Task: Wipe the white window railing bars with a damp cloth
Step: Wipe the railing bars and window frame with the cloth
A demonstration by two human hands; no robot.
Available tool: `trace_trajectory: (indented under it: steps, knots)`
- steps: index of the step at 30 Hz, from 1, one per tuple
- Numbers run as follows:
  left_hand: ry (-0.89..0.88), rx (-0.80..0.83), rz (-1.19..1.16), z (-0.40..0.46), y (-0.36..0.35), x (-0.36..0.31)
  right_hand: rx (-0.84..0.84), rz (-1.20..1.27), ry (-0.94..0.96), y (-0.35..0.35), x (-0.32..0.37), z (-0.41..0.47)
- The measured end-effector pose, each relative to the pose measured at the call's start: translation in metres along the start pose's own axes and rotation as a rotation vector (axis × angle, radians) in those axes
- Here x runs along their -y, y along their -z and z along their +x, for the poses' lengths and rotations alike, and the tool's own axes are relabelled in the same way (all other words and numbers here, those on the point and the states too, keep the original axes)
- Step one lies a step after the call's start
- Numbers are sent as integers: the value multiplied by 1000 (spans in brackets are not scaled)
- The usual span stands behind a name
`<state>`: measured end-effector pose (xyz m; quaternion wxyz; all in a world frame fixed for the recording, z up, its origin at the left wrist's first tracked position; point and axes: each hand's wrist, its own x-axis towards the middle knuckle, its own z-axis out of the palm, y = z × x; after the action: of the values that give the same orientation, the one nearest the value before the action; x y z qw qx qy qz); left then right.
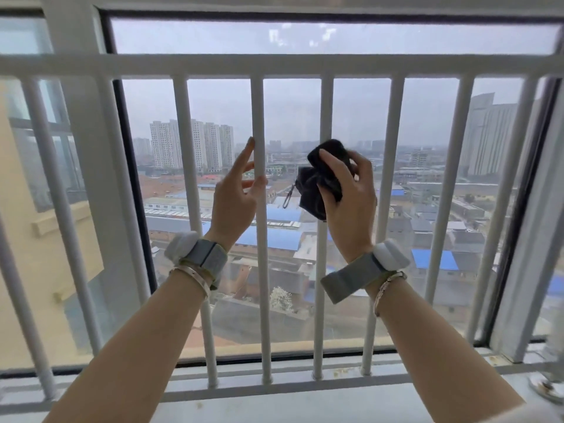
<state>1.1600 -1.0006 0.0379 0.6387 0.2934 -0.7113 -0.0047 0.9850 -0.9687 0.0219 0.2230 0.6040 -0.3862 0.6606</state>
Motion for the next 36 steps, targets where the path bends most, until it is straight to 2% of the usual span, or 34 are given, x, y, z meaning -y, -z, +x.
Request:
trace_trajectory:
  steps: [5,8,13,19,29,36]
  knots:
    - [-22,-23,5,0,-1,3,160,-163,79,-16,-2,11]
    - [-11,-19,-13,-1,-1,4,195,-279,174,-18,-9,13]
    - [-13,-21,-18,-1,-3,5,107,-343,223,-23,-3,55]
    - [35,-19,-68,-4,-2,6,49,-354,166,-29,5,75]
    - [21,-26,-104,-38,1,10,63,-167,75,-26,-9,-18]
    - [161,-8,-160,-95,-10,27,142,-143,-6,-23,-27,-102]
